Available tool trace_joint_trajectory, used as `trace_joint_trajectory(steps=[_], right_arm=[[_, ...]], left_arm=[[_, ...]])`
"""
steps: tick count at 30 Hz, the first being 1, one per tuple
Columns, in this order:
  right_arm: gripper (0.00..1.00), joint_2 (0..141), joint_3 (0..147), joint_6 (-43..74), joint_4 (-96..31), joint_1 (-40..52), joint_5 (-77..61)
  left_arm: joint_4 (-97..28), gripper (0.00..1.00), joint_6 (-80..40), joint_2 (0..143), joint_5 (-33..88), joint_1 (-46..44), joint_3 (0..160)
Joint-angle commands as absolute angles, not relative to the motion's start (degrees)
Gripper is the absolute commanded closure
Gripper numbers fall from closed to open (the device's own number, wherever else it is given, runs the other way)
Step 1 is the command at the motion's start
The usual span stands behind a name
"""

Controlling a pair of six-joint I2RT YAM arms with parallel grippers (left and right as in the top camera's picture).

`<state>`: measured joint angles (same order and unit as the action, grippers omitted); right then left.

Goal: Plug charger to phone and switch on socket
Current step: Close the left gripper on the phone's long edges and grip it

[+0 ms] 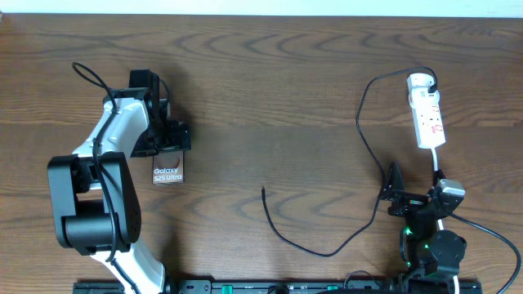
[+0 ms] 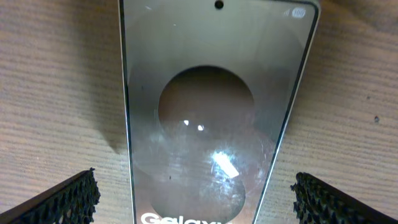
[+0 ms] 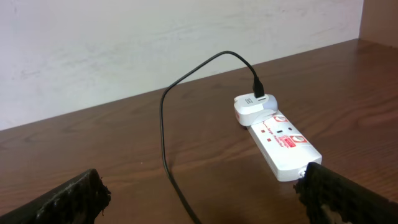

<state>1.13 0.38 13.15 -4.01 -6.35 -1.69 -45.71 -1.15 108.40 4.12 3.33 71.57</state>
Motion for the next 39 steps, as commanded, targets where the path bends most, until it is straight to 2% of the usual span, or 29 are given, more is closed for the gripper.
trace_joint_trajectory(steps=[1,39], right_arm=[[0.01,1.1,0.3,12.6,-4.3,-5.8,-1.6],[0.01,1.1,0.3,12.6,-4.3,-5.8,-1.6]], left_arm=[[-44.6,0.02,0.9,109.1,3.2,3.5,70.1],[-38.0,0.02,3.0,109.1,2.7,3.5,63.8]])
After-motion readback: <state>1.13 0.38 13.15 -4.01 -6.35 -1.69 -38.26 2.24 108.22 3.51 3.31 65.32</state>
